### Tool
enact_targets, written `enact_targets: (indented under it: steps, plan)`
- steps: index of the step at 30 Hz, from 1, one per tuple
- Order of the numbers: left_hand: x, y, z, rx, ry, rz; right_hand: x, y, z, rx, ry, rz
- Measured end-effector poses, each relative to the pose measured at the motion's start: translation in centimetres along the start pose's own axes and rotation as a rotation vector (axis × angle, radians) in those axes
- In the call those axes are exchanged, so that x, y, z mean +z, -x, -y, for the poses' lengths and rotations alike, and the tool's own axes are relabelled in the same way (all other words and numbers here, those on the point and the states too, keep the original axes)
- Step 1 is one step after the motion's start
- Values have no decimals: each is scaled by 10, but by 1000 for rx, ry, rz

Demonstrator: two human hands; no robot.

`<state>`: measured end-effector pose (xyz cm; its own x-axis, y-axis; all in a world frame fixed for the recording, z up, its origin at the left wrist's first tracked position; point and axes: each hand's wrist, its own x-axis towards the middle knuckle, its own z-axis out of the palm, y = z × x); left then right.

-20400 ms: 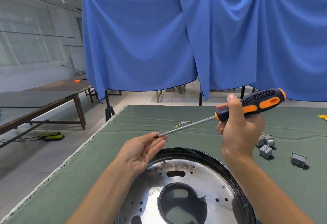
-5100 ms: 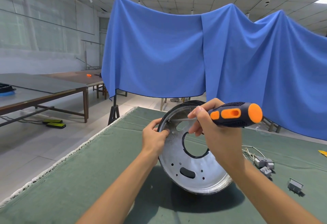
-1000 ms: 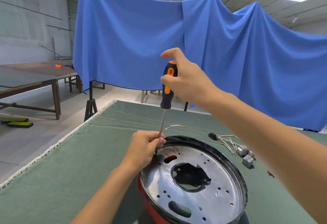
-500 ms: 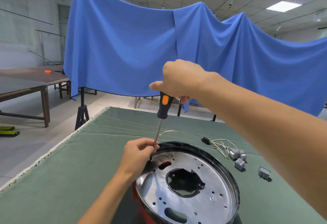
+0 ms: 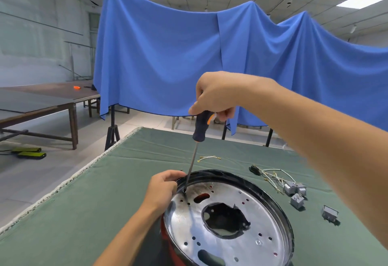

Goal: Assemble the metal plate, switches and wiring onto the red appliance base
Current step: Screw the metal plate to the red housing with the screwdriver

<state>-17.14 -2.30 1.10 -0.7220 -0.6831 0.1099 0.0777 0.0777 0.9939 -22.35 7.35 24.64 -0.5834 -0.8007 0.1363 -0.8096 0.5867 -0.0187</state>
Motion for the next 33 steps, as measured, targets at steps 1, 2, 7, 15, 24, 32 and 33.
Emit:
enact_targets:
  steps: [1, 2, 7, 15, 24, 32, 33]
  plan:
    - [1, 0, 0, -3, -1, -1, 3, -1, -1, 9, 83, -92]
    - [2, 1, -1, -7, 0, -8, 5, -3, -1, 16, 128, -153]
    - [1, 4, -1, -41, 16, -32, 2, -3, 5, 14, -132, 63]
    - [1, 4, 0, -42, -2, -31, 11, -1, 2, 74, 21, -101]
    - [0, 5, -1, -49, -21, -36, 8, -1, -11, 62, 66, -216]
    - [0, 4, 0, -38, -24, -34, 4, 4, -7, 30, -134, -91]
    - [1, 4, 1, -41, -16, -33, 7, 3, -7, 60, -57, -147]
